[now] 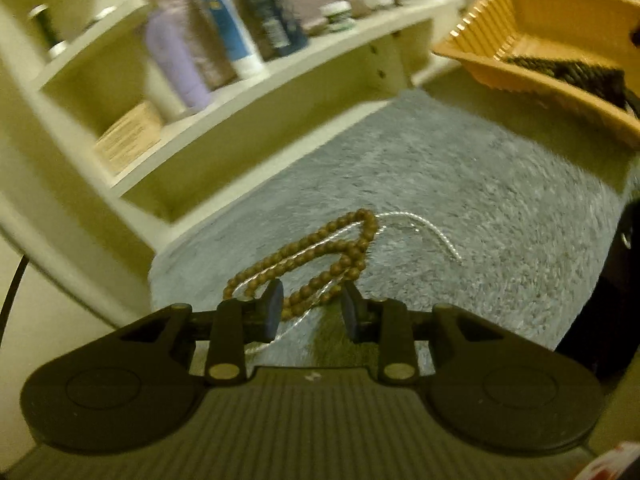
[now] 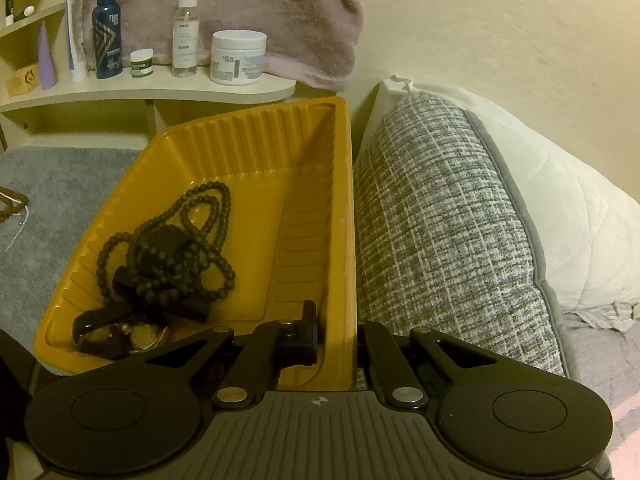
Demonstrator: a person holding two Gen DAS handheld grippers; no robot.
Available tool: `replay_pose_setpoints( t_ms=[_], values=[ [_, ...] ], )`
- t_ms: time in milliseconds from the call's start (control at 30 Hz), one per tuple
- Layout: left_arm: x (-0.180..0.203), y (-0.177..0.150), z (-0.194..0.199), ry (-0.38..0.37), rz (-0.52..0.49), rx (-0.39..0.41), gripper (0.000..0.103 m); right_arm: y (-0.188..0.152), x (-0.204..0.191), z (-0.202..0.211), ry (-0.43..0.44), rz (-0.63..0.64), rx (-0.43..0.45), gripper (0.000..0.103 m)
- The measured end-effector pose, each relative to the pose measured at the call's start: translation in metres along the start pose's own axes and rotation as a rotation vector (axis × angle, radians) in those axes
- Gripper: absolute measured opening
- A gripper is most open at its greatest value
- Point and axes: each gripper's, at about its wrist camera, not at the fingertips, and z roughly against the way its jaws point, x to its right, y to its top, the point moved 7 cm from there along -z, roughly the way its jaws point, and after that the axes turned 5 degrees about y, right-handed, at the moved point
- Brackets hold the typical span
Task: Organize jewelry
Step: 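Lower the left tool to the rug and grasp the brown bead necklace, then carry the brown necklace over the orange tray and open the left tool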
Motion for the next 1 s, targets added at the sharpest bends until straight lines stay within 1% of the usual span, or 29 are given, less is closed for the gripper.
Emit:
replay_pose_setpoints(
  t_ms=[167, 267, 333, 567, 667, 700, 767, 800, 867, 1000],
  values=[
    [0.008, 0.007, -0.011, -0.051, -0.131, -0.01, 0.027, -0.001, 0.001, -0.001, -0.001, -0.002, -0.003, 0.004],
    [0.01, 0.01, -0.016, -0.085, -0.188, -0.018, 0.027, -0.001, 0.001, -0.002, -0.003, 0.001, -0.006, 0.004],
    [0.01, 0.011, -0.02, -0.12, -0.215, -0.034, 0.027, -0.001, 0.001, -0.002, -0.003, 0.004, -0.007, 0.004],
    [0.002, 0.012, -0.03, -0.247, -0.249, -0.097, 0.027, 0.0, 0.001, -0.001, -0.008, 0.008, -0.008, 0.004],
    [0.003, 0.014, -0.031, -0.292, -0.267, -0.127, 0.018, 0.0, 0.001, -0.001, -0.009, 0.01, -0.007, 0.004],
    [0.005, 0.015, -0.031, -0.297, -0.28, -0.133, 0.016, 0.0, 0.0, 0.0, -0.009, 0.011, -0.007, 0.004],
    [0.007, 0.015, -0.031, -0.293, -0.307, -0.136, 0.015, 0.0, 0.001, 0.0, -0.01, 0.011, -0.007, 0.004],
    [0.008, 0.016, -0.03, -0.286, -0.315, -0.128, 0.011, 0.0, 0.0, 0.0, -0.009, 0.012, -0.007, 0.004],
    [0.009, 0.016, -0.027, -0.28, -0.321, -0.115, 0.007, 0.0, 0.0, 0.0, -0.009, 0.011, -0.007, 0.004],
    [0.007, 0.018, -0.019, -0.254, -0.315, -0.082, 0.006, 0.001, 0.0, 0.0, -0.009, 0.011, -0.006, 0.004]
  ],
)
